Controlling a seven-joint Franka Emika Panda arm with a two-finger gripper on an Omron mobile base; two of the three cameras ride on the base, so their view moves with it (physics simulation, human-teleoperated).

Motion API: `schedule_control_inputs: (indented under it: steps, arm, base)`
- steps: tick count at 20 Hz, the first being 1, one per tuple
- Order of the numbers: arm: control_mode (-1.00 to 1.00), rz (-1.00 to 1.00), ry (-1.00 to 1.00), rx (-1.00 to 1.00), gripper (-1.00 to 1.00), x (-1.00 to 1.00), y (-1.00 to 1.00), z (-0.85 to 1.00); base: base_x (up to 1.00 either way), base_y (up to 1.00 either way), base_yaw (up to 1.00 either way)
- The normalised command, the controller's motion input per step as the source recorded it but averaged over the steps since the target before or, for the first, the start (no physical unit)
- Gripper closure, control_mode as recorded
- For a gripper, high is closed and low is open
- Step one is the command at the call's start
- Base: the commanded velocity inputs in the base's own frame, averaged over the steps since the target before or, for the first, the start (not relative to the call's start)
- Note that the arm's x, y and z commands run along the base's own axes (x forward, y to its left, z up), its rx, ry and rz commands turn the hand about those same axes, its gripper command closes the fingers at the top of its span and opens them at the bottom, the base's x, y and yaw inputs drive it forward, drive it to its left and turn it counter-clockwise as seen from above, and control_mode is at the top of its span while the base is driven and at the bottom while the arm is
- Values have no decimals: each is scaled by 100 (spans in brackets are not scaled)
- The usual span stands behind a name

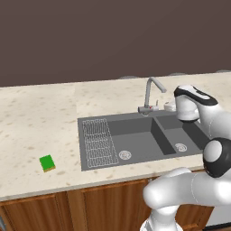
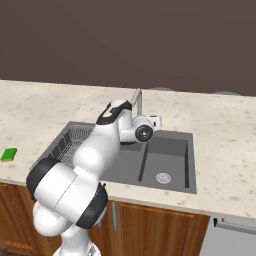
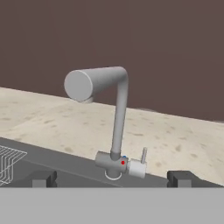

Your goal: Soak the sponge with water for a few seconds and then drop it inside the sink.

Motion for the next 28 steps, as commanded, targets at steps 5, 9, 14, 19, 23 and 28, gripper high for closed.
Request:
schedule_control_inputs:
  steps: [5, 9, 14, 19, 23, 28]
  arm:
    - [-100, 2, 0, 0, -100, 0, 0, 0]
    - [-100, 9, 0, 3, -100, 0, -13, 0]
    - [-100, 11, 0, 5, -100, 0, -14, 0]
    - [-100, 10, 0, 3, -100, 0, -8, 0]
    - [-100, 8, 0, 0, -100, 0, 0, 0]
    - [-100, 11, 0, 1, -100, 5, 0, -4]
  base:
    - [0, 0, 0]
    - [0, 0, 0]
    - [0, 0, 0]
    - [0, 0, 0]
    - [0, 0, 0]
    - [0, 0, 0]
